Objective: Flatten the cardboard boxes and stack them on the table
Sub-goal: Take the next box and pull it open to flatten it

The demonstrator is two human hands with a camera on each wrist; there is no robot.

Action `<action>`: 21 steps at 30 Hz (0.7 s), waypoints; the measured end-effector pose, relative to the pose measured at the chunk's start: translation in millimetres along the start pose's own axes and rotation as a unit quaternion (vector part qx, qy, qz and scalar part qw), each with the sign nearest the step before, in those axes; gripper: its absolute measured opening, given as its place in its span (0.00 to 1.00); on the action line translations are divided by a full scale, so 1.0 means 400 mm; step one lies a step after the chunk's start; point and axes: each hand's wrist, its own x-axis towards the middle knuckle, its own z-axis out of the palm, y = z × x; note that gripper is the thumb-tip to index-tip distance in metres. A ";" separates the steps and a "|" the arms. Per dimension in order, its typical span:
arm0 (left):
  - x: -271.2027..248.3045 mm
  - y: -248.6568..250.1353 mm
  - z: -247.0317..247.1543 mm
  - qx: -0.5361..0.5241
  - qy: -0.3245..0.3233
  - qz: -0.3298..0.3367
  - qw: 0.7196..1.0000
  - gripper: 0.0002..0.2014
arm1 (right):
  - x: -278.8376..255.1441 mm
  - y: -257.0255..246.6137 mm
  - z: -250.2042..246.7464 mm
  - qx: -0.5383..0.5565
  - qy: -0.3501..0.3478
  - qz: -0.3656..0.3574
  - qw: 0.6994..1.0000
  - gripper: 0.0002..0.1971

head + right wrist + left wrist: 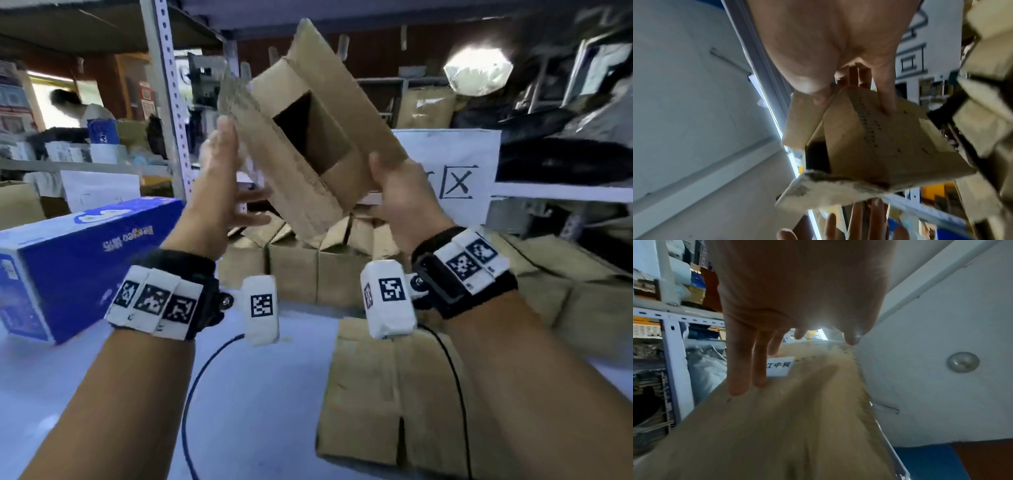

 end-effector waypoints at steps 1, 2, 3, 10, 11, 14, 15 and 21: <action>-0.010 -0.001 0.035 -0.009 0.000 0.000 1.000 0.41 | -0.027 -0.007 -0.053 0.007 0.003 -0.008 1.000 0.15; -0.021 -0.004 0.069 -0.015 0.002 0.002 1.000 0.37 | -0.052 -0.012 -0.104 0.012 0.009 -0.014 1.000 0.13; -0.033 -0.008 0.105 -0.015 0.005 0.008 1.000 0.30 | -0.075 -0.017 -0.154 0.008 0.021 -0.022 1.000 0.12; -0.153 -0.062 0.300 -0.021 -0.116 -0.015 0.993 0.17 | -0.177 -0.016 -0.426 -0.011 0.131 -0.057 0.990 0.06; -0.168 -0.074 0.314 -0.018 -0.141 -0.028 0.989 0.24 | -0.187 -0.011 -0.448 0.006 0.140 -0.064 0.988 0.06; -0.198 -0.116 0.335 0.015 -0.181 -0.053 0.982 0.37 | -0.211 0.013 -0.485 -0.030 0.168 -0.056 0.984 0.08; -0.203 -0.129 0.337 0.037 -0.193 -0.053 0.979 0.39 | -0.219 0.024 -0.489 -0.065 0.176 -0.041 0.981 0.10; -0.236 -0.177 0.344 0.125 -0.184 -0.061 0.973 0.33 | -0.263 0.071 -0.453 -0.169 0.152 -0.063 0.972 0.22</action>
